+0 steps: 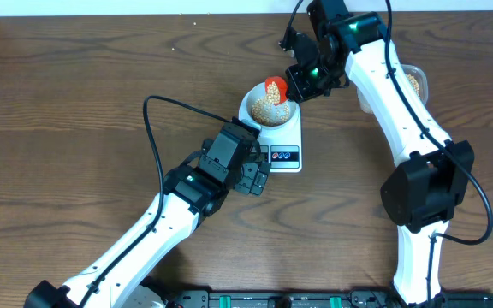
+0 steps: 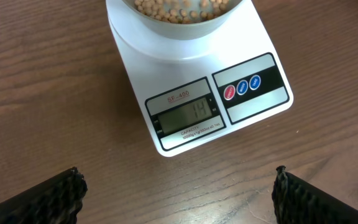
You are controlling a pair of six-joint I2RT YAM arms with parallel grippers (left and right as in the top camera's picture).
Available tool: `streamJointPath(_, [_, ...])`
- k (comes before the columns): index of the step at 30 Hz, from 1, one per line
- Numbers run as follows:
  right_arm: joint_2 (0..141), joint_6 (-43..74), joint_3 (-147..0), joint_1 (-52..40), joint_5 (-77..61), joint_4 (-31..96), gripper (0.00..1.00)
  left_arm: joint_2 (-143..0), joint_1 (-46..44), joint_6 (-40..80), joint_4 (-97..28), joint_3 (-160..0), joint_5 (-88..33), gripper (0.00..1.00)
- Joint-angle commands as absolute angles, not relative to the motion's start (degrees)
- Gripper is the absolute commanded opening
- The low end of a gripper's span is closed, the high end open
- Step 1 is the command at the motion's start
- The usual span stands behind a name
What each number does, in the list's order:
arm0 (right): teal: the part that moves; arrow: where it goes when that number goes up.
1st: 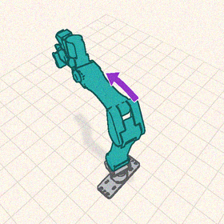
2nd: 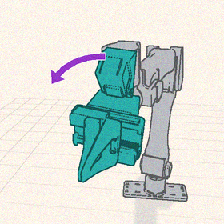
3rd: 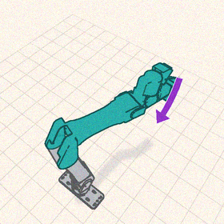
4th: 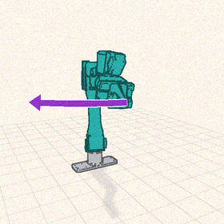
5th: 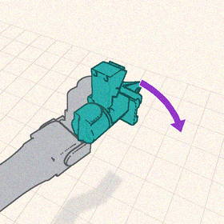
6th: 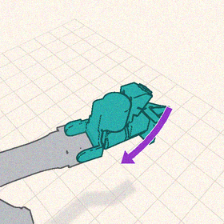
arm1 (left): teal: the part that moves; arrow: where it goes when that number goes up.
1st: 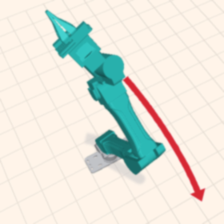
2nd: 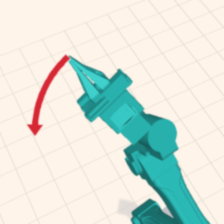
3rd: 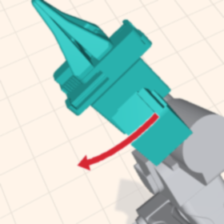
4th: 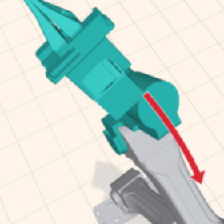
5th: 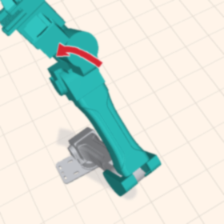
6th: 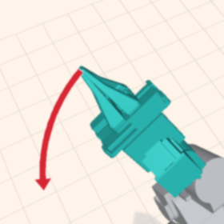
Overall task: Scoop item into bowl and weigh 50g on scale
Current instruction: 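Tilt the scoop with the right gripper to pour chickpeas into the bowl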
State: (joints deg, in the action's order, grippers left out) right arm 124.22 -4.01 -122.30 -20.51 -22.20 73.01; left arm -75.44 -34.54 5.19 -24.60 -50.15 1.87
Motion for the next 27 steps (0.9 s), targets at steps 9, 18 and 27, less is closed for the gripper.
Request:
streamJointPath(9, [122.85, -5.69, -123.98, -23.59, -15.94, 73.1, 0.01, -75.61, -34.26, 5.26, -24.58, -49.56, 2.39, 0.98])
streamJointPath(18, [122.85, -6.96, -123.98, -24.84, -10.68, 72.99, 0.01, -75.59, -34.26, 5.26, -24.58, -49.56, 2.39, 0.98])
streamJointPath(27, [122.83, -8.86, -123.98, -27.27, -5.91, 72.31, 0.01, -75.59, -34.26, 5.23, -24.58, -49.56, 2.39, 0.98])
